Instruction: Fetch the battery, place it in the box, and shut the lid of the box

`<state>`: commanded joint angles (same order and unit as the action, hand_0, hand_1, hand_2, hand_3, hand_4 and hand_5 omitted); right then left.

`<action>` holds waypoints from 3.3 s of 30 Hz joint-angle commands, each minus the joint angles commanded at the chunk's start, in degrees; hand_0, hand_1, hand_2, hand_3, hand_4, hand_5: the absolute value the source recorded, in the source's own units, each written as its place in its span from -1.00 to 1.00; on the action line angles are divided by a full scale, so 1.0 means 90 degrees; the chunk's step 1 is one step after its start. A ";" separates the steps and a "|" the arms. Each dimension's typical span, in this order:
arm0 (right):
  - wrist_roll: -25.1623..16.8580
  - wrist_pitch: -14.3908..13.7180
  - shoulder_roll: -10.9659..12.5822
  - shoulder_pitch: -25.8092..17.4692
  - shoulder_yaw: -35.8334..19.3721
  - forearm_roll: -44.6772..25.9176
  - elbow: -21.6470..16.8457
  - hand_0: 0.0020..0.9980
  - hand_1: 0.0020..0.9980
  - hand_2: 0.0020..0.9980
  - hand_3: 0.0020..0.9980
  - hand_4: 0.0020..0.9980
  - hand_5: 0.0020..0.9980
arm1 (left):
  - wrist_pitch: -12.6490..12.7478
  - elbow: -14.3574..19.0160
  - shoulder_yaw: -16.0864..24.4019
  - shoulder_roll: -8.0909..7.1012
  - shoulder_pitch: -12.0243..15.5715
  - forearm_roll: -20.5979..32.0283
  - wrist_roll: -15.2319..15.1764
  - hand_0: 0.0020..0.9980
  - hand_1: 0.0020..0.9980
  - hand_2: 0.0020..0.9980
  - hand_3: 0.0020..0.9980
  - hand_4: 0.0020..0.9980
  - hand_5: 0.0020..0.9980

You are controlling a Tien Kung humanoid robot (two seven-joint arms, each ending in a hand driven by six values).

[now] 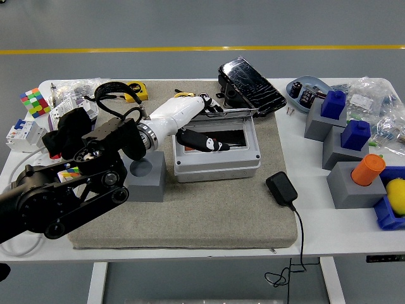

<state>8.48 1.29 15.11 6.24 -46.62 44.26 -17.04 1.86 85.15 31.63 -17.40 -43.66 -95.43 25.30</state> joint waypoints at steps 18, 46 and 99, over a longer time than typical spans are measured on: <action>0.0000 -0.0001 -0.0027 0.0019 0.0013 0.0001 -0.0003 0.34 0.35 0.38 0.07 0.82 0.03 | 0.0711 0.0240 0.0972 0.0075 0.0681 0.0417 -0.0960 0.05 0.42 0.39 0.50 1.00 0.18; 0.0002 -0.0002 -0.0098 0.0063 -0.0184 0.0032 0.0062 0.34 0.35 0.38 0.07 0.82 0.03 | 0.2094 0.0197 0.4387 -0.0304 0.3738 0.5122 -0.3894 0.00 0.29 0.32 0.39 1.00 0.07; -0.0005 0.0002 -0.0172 0.0116 -0.0199 0.0007 0.0159 0.34 0.35 0.38 0.07 0.81 0.02 | 0.1850 0.0271 0.4703 -0.0219 0.3837 0.4737 -0.3565 -0.08 0.19 0.27 0.40 1.00 0.03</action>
<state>8.43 1.31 13.56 7.29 -48.40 44.32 -15.61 18.51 87.58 73.96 -19.37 -9.13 -52.80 -6.79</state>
